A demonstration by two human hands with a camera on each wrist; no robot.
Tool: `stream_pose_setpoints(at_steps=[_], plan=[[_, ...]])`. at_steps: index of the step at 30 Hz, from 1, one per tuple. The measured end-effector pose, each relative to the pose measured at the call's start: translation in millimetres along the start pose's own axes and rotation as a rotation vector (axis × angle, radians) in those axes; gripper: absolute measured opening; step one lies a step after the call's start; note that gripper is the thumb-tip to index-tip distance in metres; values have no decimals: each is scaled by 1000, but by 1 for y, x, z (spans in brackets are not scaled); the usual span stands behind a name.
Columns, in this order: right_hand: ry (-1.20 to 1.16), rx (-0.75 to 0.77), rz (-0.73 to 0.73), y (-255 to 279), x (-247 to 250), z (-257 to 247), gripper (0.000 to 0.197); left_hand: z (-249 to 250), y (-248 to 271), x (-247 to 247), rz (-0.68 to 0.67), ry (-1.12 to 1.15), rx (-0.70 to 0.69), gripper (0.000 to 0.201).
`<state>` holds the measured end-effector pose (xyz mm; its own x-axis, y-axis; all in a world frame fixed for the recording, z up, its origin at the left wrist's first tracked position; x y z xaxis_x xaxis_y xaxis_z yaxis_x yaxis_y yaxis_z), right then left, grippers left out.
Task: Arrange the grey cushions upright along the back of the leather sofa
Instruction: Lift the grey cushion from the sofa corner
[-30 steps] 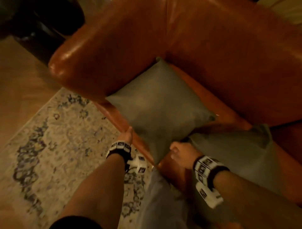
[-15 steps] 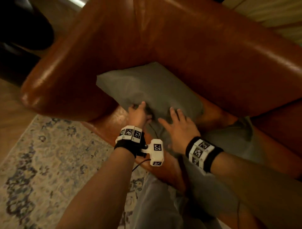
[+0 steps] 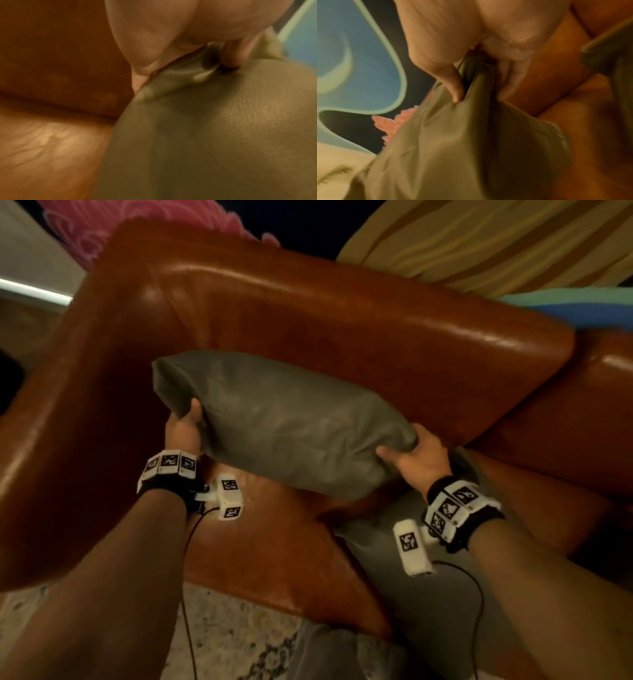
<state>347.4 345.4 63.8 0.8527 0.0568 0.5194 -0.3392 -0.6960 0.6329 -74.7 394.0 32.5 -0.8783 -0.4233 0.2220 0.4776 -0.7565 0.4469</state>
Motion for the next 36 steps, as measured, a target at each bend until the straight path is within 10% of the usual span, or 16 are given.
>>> stream_pose_setpoints(at_steps=[4, 7, 11, 18, 22, 28, 30, 33, 36], plan=[[-286, -50, 264, -29, 50, -9, 51, 22, 2, -29, -105, -93, -32, 53], [-462, -344, 121, -56, 45, 26, 94, 11, 21, -71, -264, -151, 26, 45], [-575, -354, -25, -50, 34, 23, 69, -4, 38, -100, -298, -128, 126, 42], [-661, -139, -60, -53, 19, 18, 47, 1, 38, -71, -97, -96, -138, 13], [-357, -95, -90, -58, 15, 26, 93, -16, 24, -66, -97, -231, -135, 58], [-439, -99, -160, -22, 67, 70, 38, -45, 61, -40, 109, -129, -19, 76], [-322, -165, -33, -18, 106, 127, 34, -80, 115, -53, -54, -508, 73, 70], [97, -316, -19, -26, 146, 225, 59, -174, 226, -107, -652, -1089, 284, 87], [433, -359, -104, -38, 165, 301, 96, -229, 302, -157, -748, -1011, 210, 76]])
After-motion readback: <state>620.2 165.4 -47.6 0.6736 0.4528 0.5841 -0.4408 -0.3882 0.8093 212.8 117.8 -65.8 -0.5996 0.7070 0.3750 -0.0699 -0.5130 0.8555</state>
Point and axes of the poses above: each hand's wrist, its own y-axis away from the middle knuckle, its own x-axis out of the back of the hand, z = x × y, the point moved 9 cm from there along -y, towards the middle knuckle, and after that the axes turned 8 degrees about -x, right-handed, at the moved point
